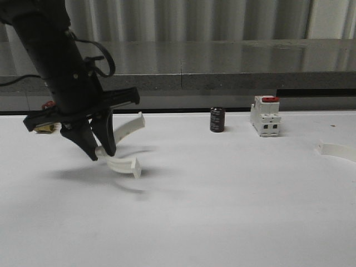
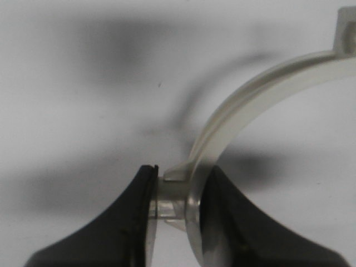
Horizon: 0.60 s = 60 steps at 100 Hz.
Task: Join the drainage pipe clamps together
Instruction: 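Grasp the white clamp half with the left gripper and lower it, then release the clamp half on the table and raise the left gripper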
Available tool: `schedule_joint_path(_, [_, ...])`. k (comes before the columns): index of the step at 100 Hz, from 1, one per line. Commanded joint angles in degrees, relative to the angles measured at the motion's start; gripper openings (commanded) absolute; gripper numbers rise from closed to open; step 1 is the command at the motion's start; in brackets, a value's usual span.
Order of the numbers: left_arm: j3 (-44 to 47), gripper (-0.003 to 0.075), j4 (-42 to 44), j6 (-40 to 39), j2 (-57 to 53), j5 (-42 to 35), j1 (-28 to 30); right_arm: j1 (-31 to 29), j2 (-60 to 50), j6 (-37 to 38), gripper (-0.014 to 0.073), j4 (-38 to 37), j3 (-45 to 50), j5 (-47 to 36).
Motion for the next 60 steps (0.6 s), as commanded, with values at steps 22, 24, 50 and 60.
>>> schedule_joint_path(22, [-1.47,0.0008,-1.51,-0.83,-1.86,0.53,-0.69,-0.27,-1.17,-0.2,-0.0065,0.01,-0.9,-4.47])
schedule_joint_path(24, [-1.47,0.0024,-1.51,-0.72,-1.86,0.53,-0.69,-0.27,-1.17,-0.2,-0.0065,0.01,-0.9,-4.47])
schedule_joint_path(50, [-1.47,0.0353,-1.51,-0.49,-1.86,-0.22,-0.69,-0.27,-1.17,-0.2,-0.0065,0.01,-0.9,-4.47])
schedule_joint_path(60, [-1.61,0.0353,-1.51,-0.49,-1.86,-0.58,-0.69,-0.27,-1.17,-0.2,-0.0065,0.01,-0.9,-4.47])
